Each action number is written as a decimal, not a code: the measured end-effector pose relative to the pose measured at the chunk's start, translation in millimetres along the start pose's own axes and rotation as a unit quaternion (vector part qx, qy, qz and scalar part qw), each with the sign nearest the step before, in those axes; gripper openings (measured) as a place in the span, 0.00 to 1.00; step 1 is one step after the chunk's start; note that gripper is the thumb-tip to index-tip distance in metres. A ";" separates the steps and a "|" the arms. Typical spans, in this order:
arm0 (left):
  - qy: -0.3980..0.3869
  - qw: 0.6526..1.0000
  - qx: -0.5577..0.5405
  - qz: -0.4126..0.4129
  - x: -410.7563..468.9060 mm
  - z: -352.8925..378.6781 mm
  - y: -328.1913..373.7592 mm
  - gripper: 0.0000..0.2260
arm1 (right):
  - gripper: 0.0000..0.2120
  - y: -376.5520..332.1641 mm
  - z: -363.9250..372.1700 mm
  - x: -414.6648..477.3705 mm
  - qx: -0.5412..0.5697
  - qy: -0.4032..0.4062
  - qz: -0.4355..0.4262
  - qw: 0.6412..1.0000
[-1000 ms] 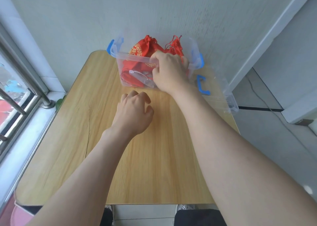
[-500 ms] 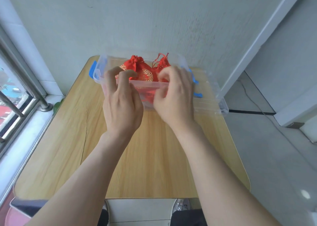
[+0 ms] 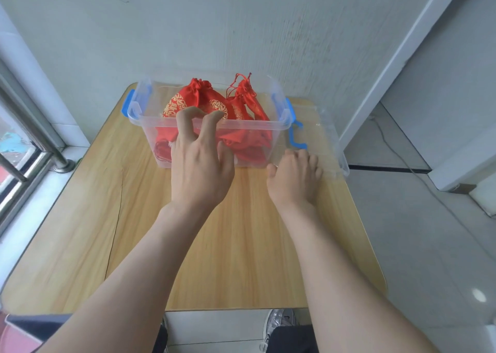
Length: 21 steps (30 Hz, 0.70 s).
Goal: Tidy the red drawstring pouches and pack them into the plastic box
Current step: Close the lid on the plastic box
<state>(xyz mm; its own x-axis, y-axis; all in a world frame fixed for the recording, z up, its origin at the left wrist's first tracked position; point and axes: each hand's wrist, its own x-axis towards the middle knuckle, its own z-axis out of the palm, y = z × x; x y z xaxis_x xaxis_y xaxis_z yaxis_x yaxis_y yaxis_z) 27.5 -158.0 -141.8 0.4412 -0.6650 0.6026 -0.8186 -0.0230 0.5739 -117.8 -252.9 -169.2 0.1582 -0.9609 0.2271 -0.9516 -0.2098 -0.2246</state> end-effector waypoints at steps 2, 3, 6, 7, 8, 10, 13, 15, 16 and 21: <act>0.002 1.000 -0.004 -0.008 0.8 2.5 1.1 0.22 | 0.14 2.1 -2.7 0.4 -0.013 -0.001 -0.012 1.000; 0.005 1.000 -0.004 -0.012 1.0 3.0 1.6 0.21 | 0.13 3.4 -3.8 -0.1 -0.014 0.001 -0.020 1.000; 0.010 1.000 0.003 -0.012 0.0 2.5 3.0 0.21 | 0.13 9.7 -7.4 3.2 0.037 0.051 -0.018 0.998; 0.009 1.000 0.006 -0.010 -0.9 1.0 3.6 0.21 | 0.12 12.8 -9.5 5.6 0.080 0.081 -0.007 0.993; 0.007 1.000 0.008 -0.007 -1.3 -0.5 3.7 0.21 | 0.11 16.3 -12.6 8.3 0.134 0.112 0.007 0.985; -0.001 1.000 0.006 -0.007 -1.9 -3.5 2.7 0.23 | 0.07 22.8 -19.3 11.1 0.235 0.163 0.036 0.957; -0.004 1.000 -0.003 -0.009 -1.4 -8.4 1.8 0.25 | 0.07 24.0 -32.0 6.6 0.319 0.229 0.058 0.918; -0.001 1.000 -0.007 -0.005 -2.2 -12.2 2.8 0.25 | 0.08 20.6 -42.0 -0.7 0.347 0.276 0.024 0.896; 0.004 1.000 -0.008 -0.005 -2.7 -14.6 3.9 0.25 | 0.09 18.1 -47.2 -4.6 0.354 0.292 0.000 0.888; 0.048 0.998 0.034 -0.022 -4.4 -22.9 6.4 0.25 | 0.11 -0.8 -61.0 -22.5 0.360 0.293 -0.125 0.877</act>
<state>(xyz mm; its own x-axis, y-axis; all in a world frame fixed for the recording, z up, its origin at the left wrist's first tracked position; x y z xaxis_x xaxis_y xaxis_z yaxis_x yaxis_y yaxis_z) 28.7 -138.2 -128.2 0.5072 -0.5880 0.6301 -0.8198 -0.1038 0.5631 -136.7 -220.1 -116.3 -0.0252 -0.6559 0.7544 -0.4601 -0.6624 -0.5912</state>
